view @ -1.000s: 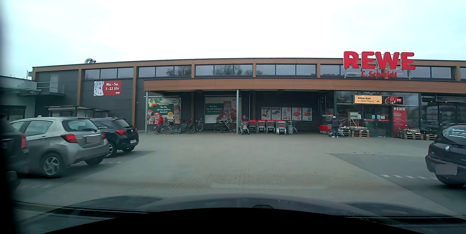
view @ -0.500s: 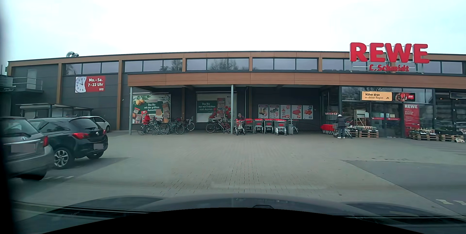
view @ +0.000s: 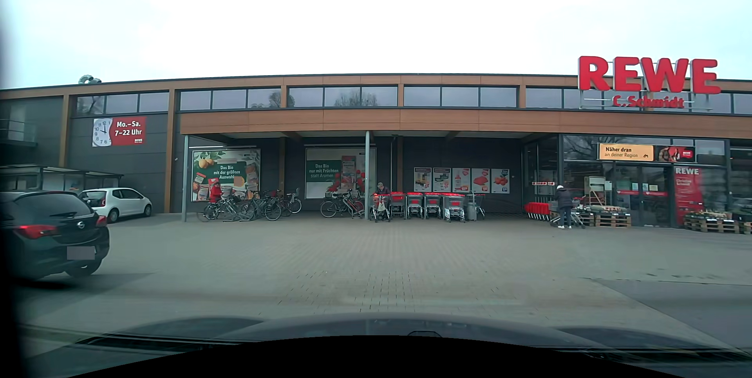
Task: Follow the waypoints while adhering to traffic rules and regulations
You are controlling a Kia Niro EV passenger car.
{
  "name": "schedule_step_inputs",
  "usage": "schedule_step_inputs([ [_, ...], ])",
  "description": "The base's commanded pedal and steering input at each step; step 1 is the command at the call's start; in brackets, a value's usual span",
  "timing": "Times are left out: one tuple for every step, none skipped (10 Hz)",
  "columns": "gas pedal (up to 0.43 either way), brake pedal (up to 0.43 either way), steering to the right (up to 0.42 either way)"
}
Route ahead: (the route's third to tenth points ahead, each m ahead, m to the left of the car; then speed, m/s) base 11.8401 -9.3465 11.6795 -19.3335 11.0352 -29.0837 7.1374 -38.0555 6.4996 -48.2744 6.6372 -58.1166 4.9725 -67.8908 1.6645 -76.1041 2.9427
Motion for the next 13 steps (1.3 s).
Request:
schedule_step_inputs([
  [0.0,0.073,0.036],
  [0.0,0.079,0.036],
  [0.0,0.085,0.036],
  [0.0,0.079,0.038],
  [0.0,0.091,0.045],
  [0.0,0.098,0.055],
  [0.0,0.098,0.069],
  [0.0,0.091,0.088],
  [0.0,0.091,0.107],
  [0.0,0.037,0.129],
  [0.0,0.0,0.144],
  [0.0,0.0,0.164],
  [0.0,0.0,0.189],
])
